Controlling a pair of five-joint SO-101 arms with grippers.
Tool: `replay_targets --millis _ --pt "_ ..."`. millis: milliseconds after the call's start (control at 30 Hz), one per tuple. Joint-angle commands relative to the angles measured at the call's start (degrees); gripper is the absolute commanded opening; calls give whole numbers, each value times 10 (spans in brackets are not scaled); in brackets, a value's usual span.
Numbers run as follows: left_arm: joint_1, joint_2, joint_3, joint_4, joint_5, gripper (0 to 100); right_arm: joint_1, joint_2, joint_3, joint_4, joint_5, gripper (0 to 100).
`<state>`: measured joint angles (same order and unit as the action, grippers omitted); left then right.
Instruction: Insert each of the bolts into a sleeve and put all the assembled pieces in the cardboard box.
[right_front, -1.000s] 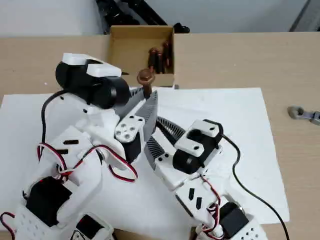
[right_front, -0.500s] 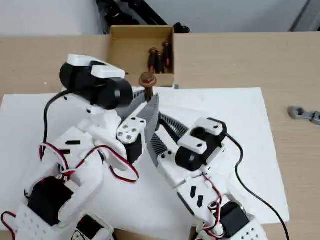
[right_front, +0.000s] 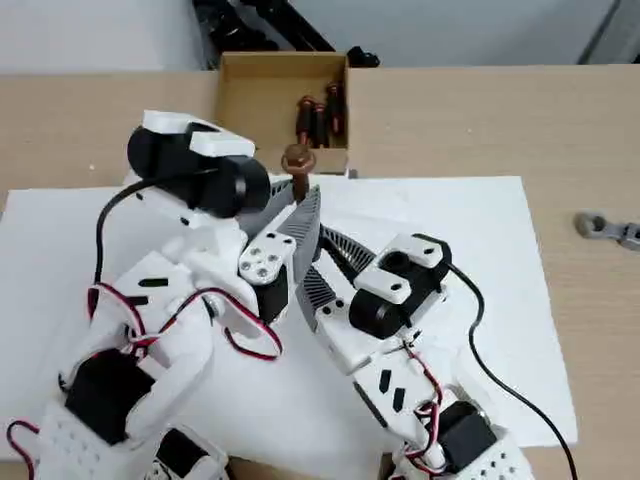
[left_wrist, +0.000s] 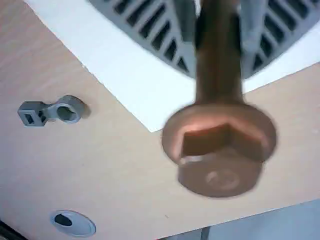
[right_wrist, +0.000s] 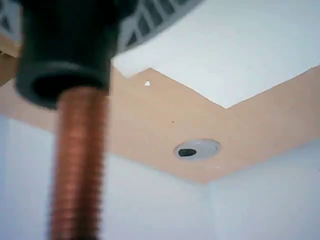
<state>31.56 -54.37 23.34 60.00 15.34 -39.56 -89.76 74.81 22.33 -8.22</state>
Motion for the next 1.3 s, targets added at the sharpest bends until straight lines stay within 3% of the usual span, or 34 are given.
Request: replay_targets --millis 0,1267 --pt "1 2 6 -18 -1 6 6 0 -6 -15 1 3" --pt "4 0 34 -10 -24 6 5 0 -6 -15 1 3"
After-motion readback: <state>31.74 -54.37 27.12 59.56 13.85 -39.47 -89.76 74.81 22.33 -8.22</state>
